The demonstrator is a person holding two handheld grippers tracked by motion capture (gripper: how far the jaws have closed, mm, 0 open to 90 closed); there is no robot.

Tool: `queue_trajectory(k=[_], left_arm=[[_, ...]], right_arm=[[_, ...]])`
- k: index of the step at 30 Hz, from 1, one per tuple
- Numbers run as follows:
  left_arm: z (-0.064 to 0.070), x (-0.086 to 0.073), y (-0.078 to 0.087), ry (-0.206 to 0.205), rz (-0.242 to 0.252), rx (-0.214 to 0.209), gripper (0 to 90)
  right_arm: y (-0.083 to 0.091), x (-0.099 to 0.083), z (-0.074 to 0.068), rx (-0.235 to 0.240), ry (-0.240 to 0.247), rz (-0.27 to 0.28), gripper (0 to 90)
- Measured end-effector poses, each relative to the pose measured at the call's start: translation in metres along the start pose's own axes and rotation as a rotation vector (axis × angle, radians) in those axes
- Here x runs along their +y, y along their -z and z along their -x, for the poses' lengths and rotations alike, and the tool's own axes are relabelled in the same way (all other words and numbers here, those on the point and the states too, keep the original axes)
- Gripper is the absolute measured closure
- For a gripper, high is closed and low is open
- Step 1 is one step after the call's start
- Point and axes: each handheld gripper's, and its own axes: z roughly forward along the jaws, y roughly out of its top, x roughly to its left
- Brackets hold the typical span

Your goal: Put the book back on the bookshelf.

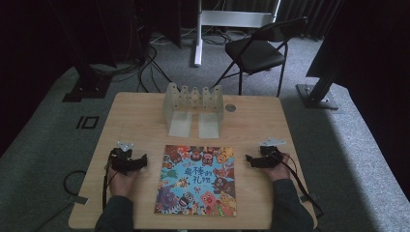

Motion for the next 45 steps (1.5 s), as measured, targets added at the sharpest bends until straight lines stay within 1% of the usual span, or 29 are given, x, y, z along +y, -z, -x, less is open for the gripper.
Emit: queue_trajectory(k=[2, 4, 7, 10, 12, 15, 16, 17, 19, 21, 22, 23, 25, 27, 28, 29, 30, 31, 34, 35, 37, 40, 41, 43, 44, 45], left_arm=[[0.000, -0.001, 0.001, -0.006, 0.001, -0.007, 14.9], [0.000, -0.002, 0.001, 0.000, 0.011, -0.001, 14.9], [0.001, -0.003, 0.001, 0.005, 0.013, 0.002, 15.0], [0.001, -0.003, 0.002, 0.009, 0.014, 0.005, 16.0], [0.001, -0.004, 0.002, 0.008, 0.013, 0.006, 16.0], [0.001, -0.004, 0.002, 0.008, 0.014, 0.006, 16.0], [0.001, -0.004, 0.002, 0.005, 0.016, 0.004, 16.2], [0.000, -0.004, 0.004, -0.003, 0.020, -0.001, 18.1], [0.001, -0.005, 0.006, -0.018, 0.029, -0.016, 29.4], [0.004, -0.005, 0.009, -0.046, 0.030, -0.021, 40.8], [0.007, -0.005, 0.010, -0.066, 0.024, -0.013, 45.0], [0.009, -0.005, 0.011, -0.083, 0.027, -0.018, 46.0], [0.012, -0.004, 0.015, -0.087, 0.041, -0.057, 46.5], [0.016, -0.003, 0.021, -0.116, 0.075, -0.072, 48.2], [0.017, -0.003, 0.025, -0.130, 0.095, -0.088, 49.7], [0.019, -0.003, 0.029, -0.133, 0.109, -0.115, 49.9], [0.022, -0.003, 0.033, -0.137, 0.122, -0.144, 50.4], [0.024, -0.003, 0.037, -0.152, 0.128, -0.174, 50.6], [0.036, -0.006, 0.045, -0.200, 0.140, -0.241, 50.4], [0.040, -0.007, 0.047, -0.211, 0.141, -0.259, 49.8], [0.050, -0.009, 0.050, -0.226, 0.126, -0.259, 46.5], [0.063, -0.014, 0.053, -0.243, 0.116, -0.310, 40.6], [0.068, -0.015, 0.054, -0.259, 0.114, -0.316, 38.8], [0.078, -0.018, 0.056, -0.299, 0.104, -0.341, 38.3], [0.084, -0.020, 0.058, -0.314, 0.104, -0.347, 38.1], [0.089, -0.021, 0.059, -0.338, 0.097, -0.353, 38.2]], right_arm=[[0.000, 0.001, -0.001, -0.003, -0.003, -0.006, 19.5], [0.001, 0.002, -0.002, 0.002, 0.000, -0.013, 22.8], [0.004, 0.004, -0.006, 0.010, 0.007, 0.003, 25.6], [0.009, 0.009, -0.011, 0.030, 0.015, 0.038, 28.9], [0.013, 0.013, -0.015, 0.044, 0.037, 0.054, 31.4], [0.014, 0.015, -0.017, 0.047, 0.047, 0.058, 31.7], [0.015, 0.020, -0.024, 0.056, 0.080, 0.061, 34.8], [0.015, 0.022, -0.028, 0.060, 0.094, 0.063, 36.0], [0.016, 0.027, -0.034, 0.067, 0.118, 0.068, 38.9], [0.017, 0.031, -0.039, 0.076, 0.138, 0.074, 40.9], [0.017, 0.034, -0.041, 0.076, 0.151, 0.077, 43.1], [0.017, 0.035, -0.043, 0.079, 0.161, 0.077, 44.0], [0.016, 0.039, -0.046, 0.086, 0.176, 0.077, 45.0], [0.014, 0.041, -0.050, 0.096, 0.191, 0.078, 45.2], [0.013, 0.042, -0.051, 0.100, 0.193, 0.077, 45.1], [0.012, 0.043, -0.052, 0.106, 0.195, 0.076, 44.8], [0.012, 0.044, -0.054, 0.121, 0.189, 0.077, 44.3], [0.011, 0.046, -0.055, 0.138, 0.187, 0.081, 43.8], [0.008, 0.050, -0.059, 0.157, 0.192, 0.083, 41.2], [0.007, 0.051, -0.059, 0.167, 0.189, 0.079, 40.4], [0.004, 0.054, -0.060, 0.178, 0.186, 0.073, 38.6], [0.000, 0.056, -0.063, 0.198, 0.184, 0.058, 35.0], [-0.001, 0.057, -0.064, 0.198, 0.185, 0.053, 34.0], [-0.004, 0.058, -0.065, 0.209, 0.178, 0.054, 31.7], [-0.005, 0.058, -0.064, 0.202, 0.176, 0.051, 30.3], [-0.007, 0.058, -0.064, 0.203, 0.172, 0.045, 29.5]])
